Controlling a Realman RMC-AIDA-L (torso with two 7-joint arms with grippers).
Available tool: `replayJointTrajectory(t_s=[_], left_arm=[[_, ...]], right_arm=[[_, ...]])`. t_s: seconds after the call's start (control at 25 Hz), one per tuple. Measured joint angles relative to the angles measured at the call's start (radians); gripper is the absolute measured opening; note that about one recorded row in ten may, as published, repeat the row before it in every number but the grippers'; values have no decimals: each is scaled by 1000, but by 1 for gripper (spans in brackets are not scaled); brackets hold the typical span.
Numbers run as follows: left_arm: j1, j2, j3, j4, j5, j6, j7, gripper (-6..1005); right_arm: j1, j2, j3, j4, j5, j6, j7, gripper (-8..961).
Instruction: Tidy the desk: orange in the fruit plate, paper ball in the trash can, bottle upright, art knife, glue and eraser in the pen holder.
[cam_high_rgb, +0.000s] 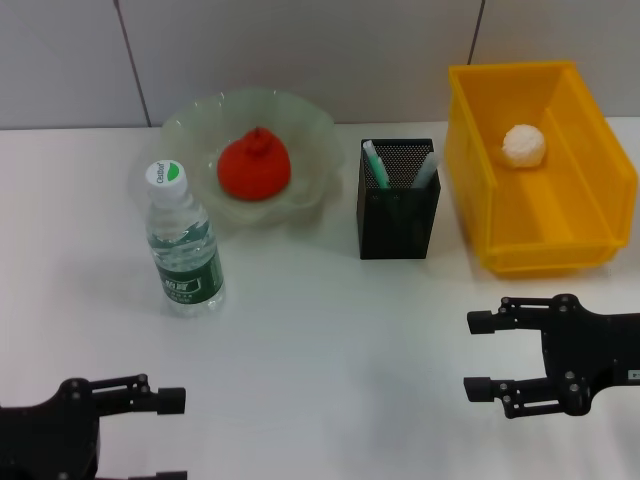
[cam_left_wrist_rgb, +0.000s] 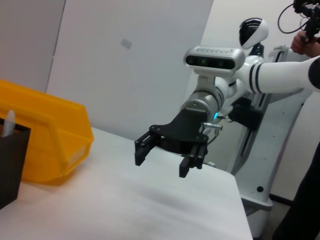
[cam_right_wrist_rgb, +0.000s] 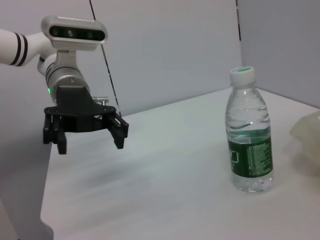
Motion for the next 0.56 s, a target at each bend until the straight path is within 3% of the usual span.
replayJointTrajectory(t_s=[0.16,0.24,0.56], left_arm=[[-16,5,-20,0,14,-12,-18,813],[-50,13,-72,0,52,-14,-51,813],[-96,24,-93,0,86,-13,-97,813]], right_arm=[[-3,0,0,0,0,3,-2,773],[-4,-1,-1,0,-2,12,-3,773],[-2,-1,-9,3,-5,16,-4,773]])
